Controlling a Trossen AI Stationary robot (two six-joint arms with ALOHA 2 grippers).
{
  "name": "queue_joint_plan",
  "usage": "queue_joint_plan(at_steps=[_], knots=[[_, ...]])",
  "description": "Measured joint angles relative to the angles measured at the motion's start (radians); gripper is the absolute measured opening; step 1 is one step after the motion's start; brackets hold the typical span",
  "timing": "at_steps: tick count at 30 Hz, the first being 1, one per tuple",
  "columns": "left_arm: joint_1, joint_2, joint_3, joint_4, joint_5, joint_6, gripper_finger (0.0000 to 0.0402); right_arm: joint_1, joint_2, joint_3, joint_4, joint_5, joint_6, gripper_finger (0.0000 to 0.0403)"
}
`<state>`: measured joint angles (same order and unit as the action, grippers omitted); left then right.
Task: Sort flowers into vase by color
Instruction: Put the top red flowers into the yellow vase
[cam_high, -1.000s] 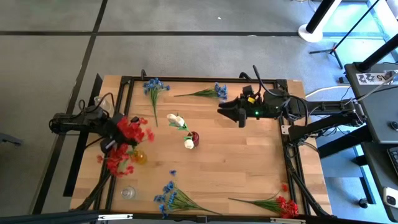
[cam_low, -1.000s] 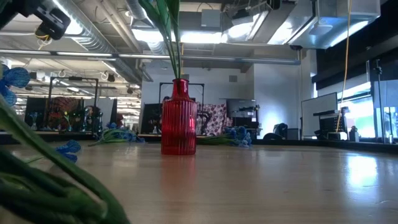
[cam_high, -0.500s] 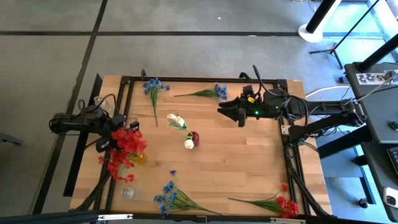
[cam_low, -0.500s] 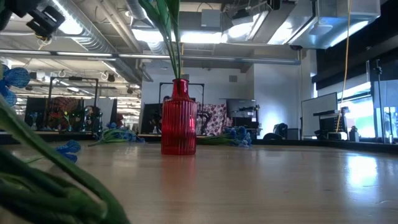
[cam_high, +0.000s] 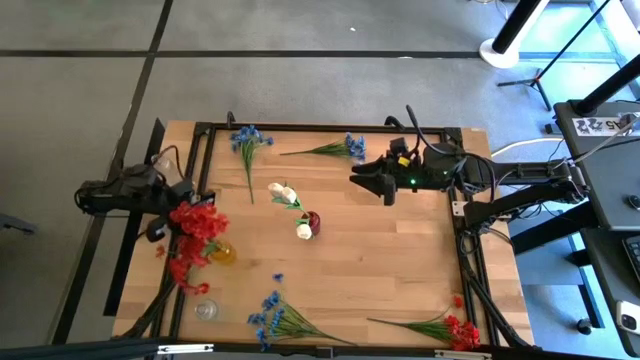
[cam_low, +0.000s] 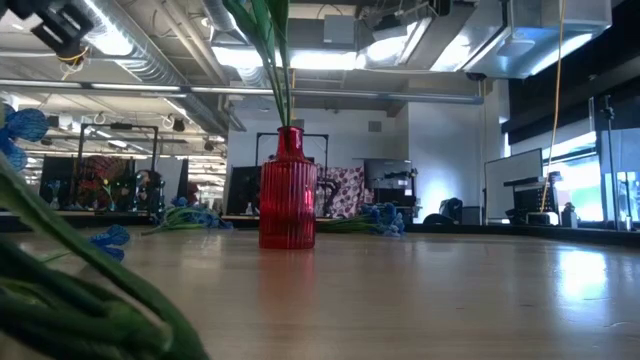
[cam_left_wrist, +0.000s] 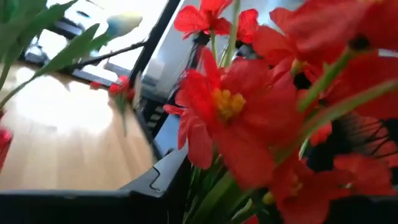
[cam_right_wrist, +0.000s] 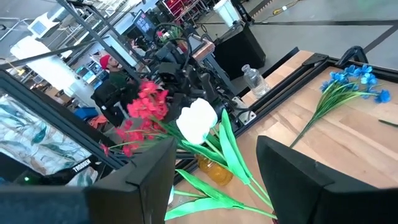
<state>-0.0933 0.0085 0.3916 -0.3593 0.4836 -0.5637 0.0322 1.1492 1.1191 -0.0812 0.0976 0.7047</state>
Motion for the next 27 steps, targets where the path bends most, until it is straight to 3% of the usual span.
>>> queue_joint_plan(at_steps=[11,21,25,27], knots=[[0.000,0.000,0.000,-0.012,-0.006,-0.189,0.0142,0.000,0.000,0.000,-0.115,-0.011,-0.040,0.0222],[0.000,0.000,0.000,-0.015,-0.026,0.194,0.0132,0.000,0.000,0.000,-0.104,0.007,-0.084,0.0222],[0.000,0.000,0.000,-0.015,-0.045,0.240,0.0117,0.000,0.000,0.000,-0.104,-0.002,-0.084,0.0222],[0.000,0.000,0.000,-0.015,-0.111,0.221,0.0114,0.000,0.000,0.000,-0.104,-0.003,-0.084,0.0222]])
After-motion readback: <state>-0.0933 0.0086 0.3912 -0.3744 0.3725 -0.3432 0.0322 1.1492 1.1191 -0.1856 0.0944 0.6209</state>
